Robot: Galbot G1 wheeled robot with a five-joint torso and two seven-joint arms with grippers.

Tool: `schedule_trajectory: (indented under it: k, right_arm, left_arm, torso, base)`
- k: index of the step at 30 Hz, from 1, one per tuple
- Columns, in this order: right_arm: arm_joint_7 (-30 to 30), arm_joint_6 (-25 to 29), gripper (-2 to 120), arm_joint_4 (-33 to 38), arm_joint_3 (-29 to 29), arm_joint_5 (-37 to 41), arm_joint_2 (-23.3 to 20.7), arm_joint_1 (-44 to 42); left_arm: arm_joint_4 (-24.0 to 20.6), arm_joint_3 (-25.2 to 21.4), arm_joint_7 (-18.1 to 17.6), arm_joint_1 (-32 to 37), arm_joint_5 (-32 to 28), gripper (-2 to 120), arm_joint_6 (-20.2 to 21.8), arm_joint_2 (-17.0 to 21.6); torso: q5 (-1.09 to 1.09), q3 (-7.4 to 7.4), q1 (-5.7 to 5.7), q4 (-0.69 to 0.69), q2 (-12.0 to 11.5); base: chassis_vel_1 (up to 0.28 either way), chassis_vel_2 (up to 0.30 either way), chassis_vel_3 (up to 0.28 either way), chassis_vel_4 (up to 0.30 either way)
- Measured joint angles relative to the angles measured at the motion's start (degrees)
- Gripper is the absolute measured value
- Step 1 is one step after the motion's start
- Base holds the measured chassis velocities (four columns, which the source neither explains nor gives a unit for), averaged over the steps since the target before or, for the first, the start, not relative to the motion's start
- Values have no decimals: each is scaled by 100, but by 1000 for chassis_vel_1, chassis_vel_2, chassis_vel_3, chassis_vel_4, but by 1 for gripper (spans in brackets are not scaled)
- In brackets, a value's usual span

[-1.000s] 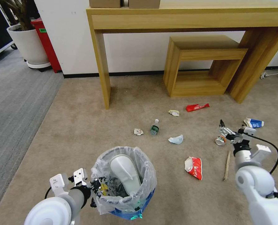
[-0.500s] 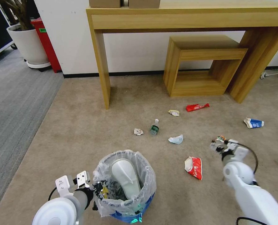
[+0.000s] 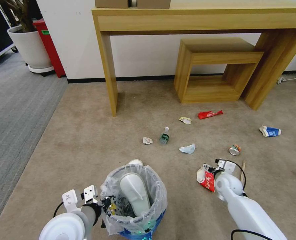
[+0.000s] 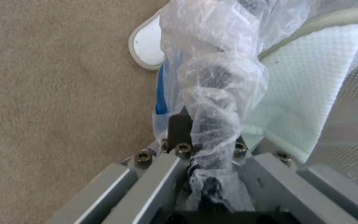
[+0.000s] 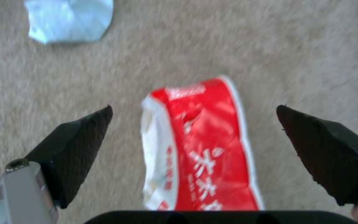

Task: Pick up the trash bin and place the garbage on the floor into it.

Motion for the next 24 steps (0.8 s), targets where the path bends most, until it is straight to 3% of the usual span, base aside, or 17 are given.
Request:
schedule_trajectory:
  k: [10, 24]
  right_arm:
    - [-16, 174, 100, -633, -325, -372, 530, 262]
    - [-213, 382, 100, -1453, -444, -783, 824, 538]
  left_arm:
    - [87, 184, -15, -53, 81, 0, 0, -69]
    - [102, 210, -33, -64, 64, 0, -2, -20]
  torso:
    - [0, 0, 0, 1, 0]
    - [1, 0, 0, 1, 0]
  base:
    - [0, 0, 0, 0]
    - [0, 0, 0, 0]
